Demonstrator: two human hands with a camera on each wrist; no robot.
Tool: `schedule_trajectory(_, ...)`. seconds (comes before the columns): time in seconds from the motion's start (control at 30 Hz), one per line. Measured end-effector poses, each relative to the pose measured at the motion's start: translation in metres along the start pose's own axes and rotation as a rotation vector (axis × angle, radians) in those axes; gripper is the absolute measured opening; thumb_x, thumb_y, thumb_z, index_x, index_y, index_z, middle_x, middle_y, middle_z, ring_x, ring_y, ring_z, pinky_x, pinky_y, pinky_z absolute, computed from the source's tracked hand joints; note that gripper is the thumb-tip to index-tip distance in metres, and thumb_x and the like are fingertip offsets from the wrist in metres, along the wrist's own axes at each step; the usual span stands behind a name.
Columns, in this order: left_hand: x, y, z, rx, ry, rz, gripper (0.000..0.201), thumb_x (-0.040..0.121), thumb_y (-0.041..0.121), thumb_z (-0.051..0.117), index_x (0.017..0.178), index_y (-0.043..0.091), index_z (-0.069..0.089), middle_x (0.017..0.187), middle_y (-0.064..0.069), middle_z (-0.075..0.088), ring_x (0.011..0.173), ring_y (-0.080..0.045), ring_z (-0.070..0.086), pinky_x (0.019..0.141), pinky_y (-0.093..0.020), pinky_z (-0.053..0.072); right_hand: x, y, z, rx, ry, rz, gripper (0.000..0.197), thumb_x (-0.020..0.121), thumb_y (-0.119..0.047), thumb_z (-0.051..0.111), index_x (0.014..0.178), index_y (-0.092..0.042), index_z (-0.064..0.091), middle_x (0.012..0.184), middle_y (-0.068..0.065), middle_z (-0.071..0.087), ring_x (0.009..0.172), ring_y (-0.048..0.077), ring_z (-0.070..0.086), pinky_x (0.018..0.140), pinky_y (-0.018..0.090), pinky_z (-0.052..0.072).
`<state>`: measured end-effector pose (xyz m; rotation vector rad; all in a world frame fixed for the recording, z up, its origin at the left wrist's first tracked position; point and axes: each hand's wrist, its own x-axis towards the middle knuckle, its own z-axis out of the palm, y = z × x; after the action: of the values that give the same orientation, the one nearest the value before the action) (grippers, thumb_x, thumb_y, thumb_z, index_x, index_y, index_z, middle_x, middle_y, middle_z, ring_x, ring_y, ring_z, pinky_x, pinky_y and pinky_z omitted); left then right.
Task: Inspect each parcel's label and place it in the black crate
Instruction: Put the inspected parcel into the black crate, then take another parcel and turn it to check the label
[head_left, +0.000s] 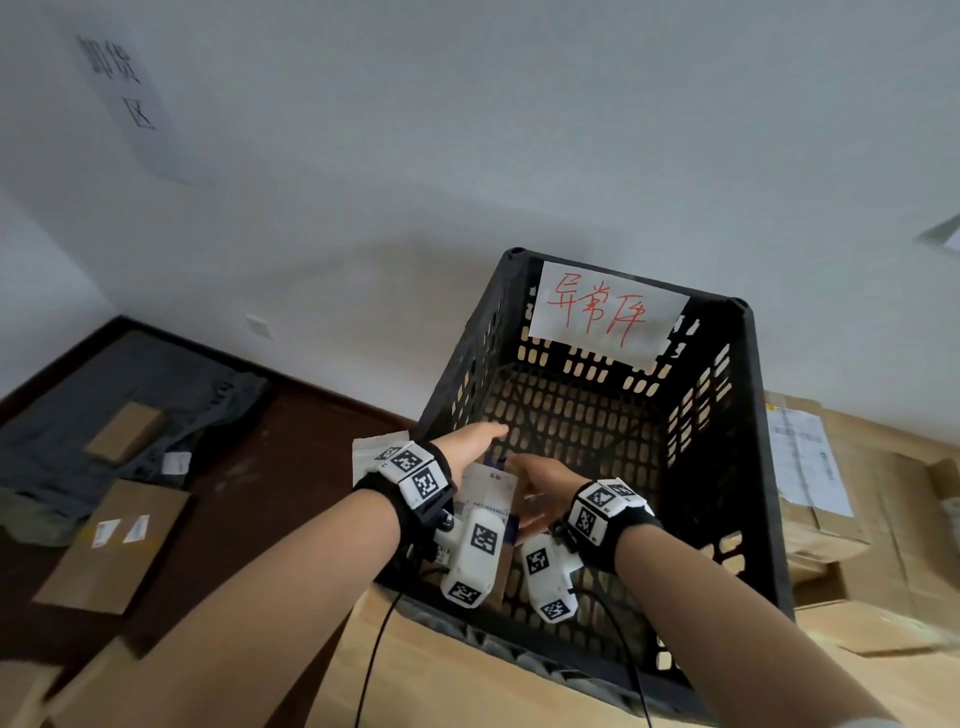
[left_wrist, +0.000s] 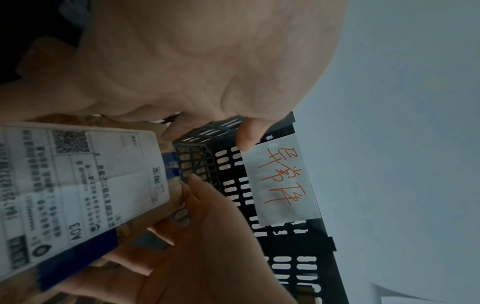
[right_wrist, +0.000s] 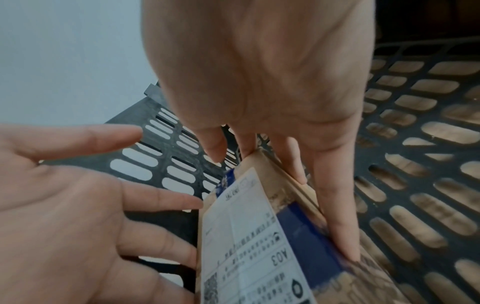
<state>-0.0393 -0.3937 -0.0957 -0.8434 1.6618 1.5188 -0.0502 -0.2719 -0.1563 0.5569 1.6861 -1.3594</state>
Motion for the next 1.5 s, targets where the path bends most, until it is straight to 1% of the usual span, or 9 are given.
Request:
schedule_trajectory(0.13,-0.001,0.0,-0.001,0.013,0.009,-0.007,0.059,0.093,0.046,0.049,0.139,0.01,0.043,0.132,-0.013,0.055,0.08,-0.024,0.058,0.058,-0.034,0.043,-0.001,0.001,-0.001,0.037,-0.021,0.017,0.03,0.101,-0.037,0.038,0.092,-0.012,0.053,0.104,0.014,0.057,0.12,0.038,0.05,0.099,0.056,0.043)
schedule_trajectory(0.3,-0.006,-0.001,0.001,0.066,0.012,0.005,0.05,0.096,0.043,0.047,0.131,0.007,0.047,0.104,-0.012,0.061,0.074,-0.023,0.056,0.04,-0.027,0.047,-0.011,0.002,-0.006,0.055,0.006,-0.018,0.047,0.099,-0.042,0.04,0.133,-0.01,0.044,0.125,0.017,0.053,0.126,0.04,0.044,0.104,0.054,0.039)
schedule_trajectory(0.5,-0.02,-0.006,0.002,0.017,0.05,0.0,0.038,0.098,0.038,0.044,0.101,0.0,0.052,0.08,-0.014,0.052,0.07,-0.026,0.051,0.056,-0.036,0.039,-0.031,0.001,-0.021,0.145,0.054,-0.099,0.066,0.095,-0.046,0.048,0.146,-0.01,0.027,0.148,0.021,0.033,0.128,0.043,0.042,0.101,0.057,0.041)
schedule_trajectory(0.63,-0.031,-0.007,0.014,0.016,0.084,0.021,0.043,0.099,0.038,0.043,0.126,0.004,0.04,0.101,-0.017,0.055,0.073,-0.027,0.051,0.06,-0.037,0.042,-0.05,0.005,-0.03,0.221,-0.009,-0.153,0.064,0.097,-0.044,0.046,0.146,-0.007,0.027,0.149,0.023,0.031,0.128,0.041,0.044,0.101,0.048,0.041)
schedule_trajectory(0.77,-0.045,0.002,0.043,0.061,0.106,0.078,0.062,0.093,0.048,0.047,0.142,0.012,0.035,0.148,-0.016,0.034,0.125,-0.035,0.044,0.107,-0.052,0.032,-0.08,0.003,-0.051,0.254,-0.068,-0.233,0.057,0.099,-0.042,0.041,0.143,-0.007,0.033,0.145,0.023,0.037,0.127,0.04,0.045,0.102,0.048,0.041)
schedule_trajectory(1.0,-0.089,0.015,0.135,0.049,-0.024,0.221,0.063,0.096,0.044,0.042,0.146,0.009,0.027,0.153,-0.024,0.021,0.142,-0.039,0.018,0.112,-0.053,0.02,-0.148,0.017,-0.121,0.361,-0.153,-0.389,0.047,0.1,-0.038,0.04,0.133,-0.005,0.044,0.133,0.023,0.05,0.112,0.035,0.056,0.092,0.045,0.048)
schedule_trajectory(1.17,-0.104,0.017,0.227,0.075,-0.006,0.344,0.057,0.094,0.041,0.05,0.137,0.006,0.039,0.143,-0.019,0.04,0.134,-0.034,0.037,0.114,-0.048,0.025,-0.187,0.057,-0.194,0.424,-0.2,-0.479,0.034,0.099,-0.035,0.045,0.111,-0.006,0.056,0.105,0.016,0.064,0.091,0.029,0.064,0.084,0.042,0.053)
schedule_trajectory(1.3,-0.108,0.015,0.289,0.105,-0.025,0.411,0.034,0.095,0.035,0.051,0.116,0.008,0.054,0.115,-0.014,0.057,0.104,-0.027,0.056,0.094,-0.034,0.043,-0.204,0.093,-0.257,0.496,-0.129,-0.516,0.029,0.099,-0.031,0.046,0.105,-0.006,0.06,0.104,0.015,0.067,0.092,0.03,0.065,0.082,0.043,0.054)
schedule_trajectory(1.5,-0.091,0.0,0.333,0.152,0.106,0.455,0.047,0.097,0.031,0.047,0.137,0.006,0.045,0.131,-0.01,0.049,0.118,-0.026,0.045,0.1,-0.033,0.033,-0.206,0.139,-0.326,0.471,0.066,-0.467,0.027,0.096,-0.025,0.05,0.111,-0.006,0.061,0.105,0.014,0.067,0.092,0.027,0.064,0.08,0.04,0.056)
